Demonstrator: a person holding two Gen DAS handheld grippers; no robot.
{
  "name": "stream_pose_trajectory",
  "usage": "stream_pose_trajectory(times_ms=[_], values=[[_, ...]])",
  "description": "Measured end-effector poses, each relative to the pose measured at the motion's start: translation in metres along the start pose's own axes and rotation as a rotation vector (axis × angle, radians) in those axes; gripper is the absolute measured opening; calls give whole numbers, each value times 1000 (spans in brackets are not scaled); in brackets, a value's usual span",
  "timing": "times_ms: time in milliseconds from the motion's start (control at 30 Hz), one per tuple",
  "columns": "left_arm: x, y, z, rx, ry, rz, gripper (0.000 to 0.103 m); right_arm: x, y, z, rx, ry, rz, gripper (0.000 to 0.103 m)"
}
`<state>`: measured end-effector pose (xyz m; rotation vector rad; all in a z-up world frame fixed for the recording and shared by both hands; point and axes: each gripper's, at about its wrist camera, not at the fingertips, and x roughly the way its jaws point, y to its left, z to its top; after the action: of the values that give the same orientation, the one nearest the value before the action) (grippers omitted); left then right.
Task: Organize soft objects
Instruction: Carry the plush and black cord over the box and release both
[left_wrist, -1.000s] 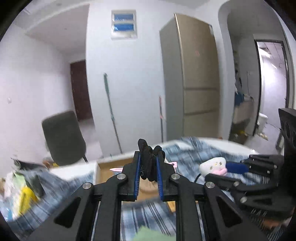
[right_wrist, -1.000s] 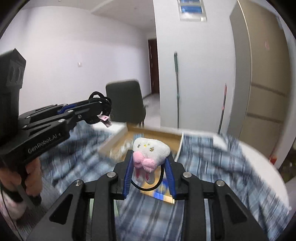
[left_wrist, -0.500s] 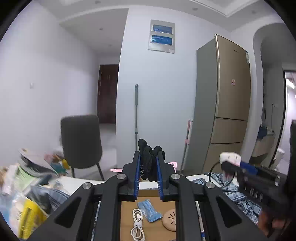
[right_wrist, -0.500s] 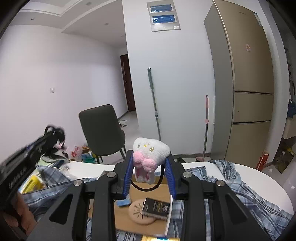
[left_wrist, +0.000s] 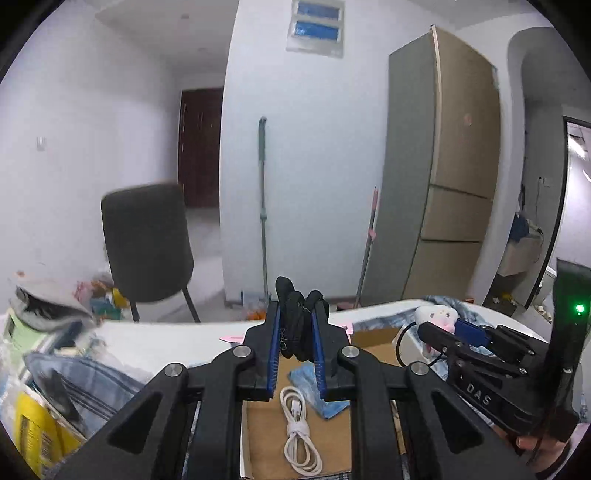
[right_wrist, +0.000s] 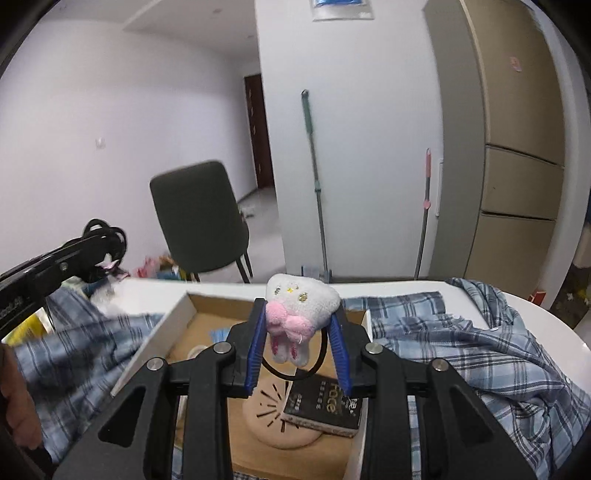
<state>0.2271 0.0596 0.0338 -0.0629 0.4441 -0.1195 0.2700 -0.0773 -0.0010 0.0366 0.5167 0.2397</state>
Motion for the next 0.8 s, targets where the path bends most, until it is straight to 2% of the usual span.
stream_pose_trajectory(times_ms=[133,267,367,467,633,800], values=[[16,5,-11,-13,46,3,17,7,0,-5,15,54,61,31],[23,4,-16,6,64,38,17,14,9,-10,-33,56,19,31],[21,9,-18,-27,75,7,17,18,13,-13,-37,82,44,31],[21,6,-20,-10,76,11,17,18,19,-16,-62,87,48,32],[22,0,-22,15,82,4,17,16,20,-19,-70,70,36,61],[20,-5,-21,28,75,0,17,14,17,-17,-58,63,32,64]])
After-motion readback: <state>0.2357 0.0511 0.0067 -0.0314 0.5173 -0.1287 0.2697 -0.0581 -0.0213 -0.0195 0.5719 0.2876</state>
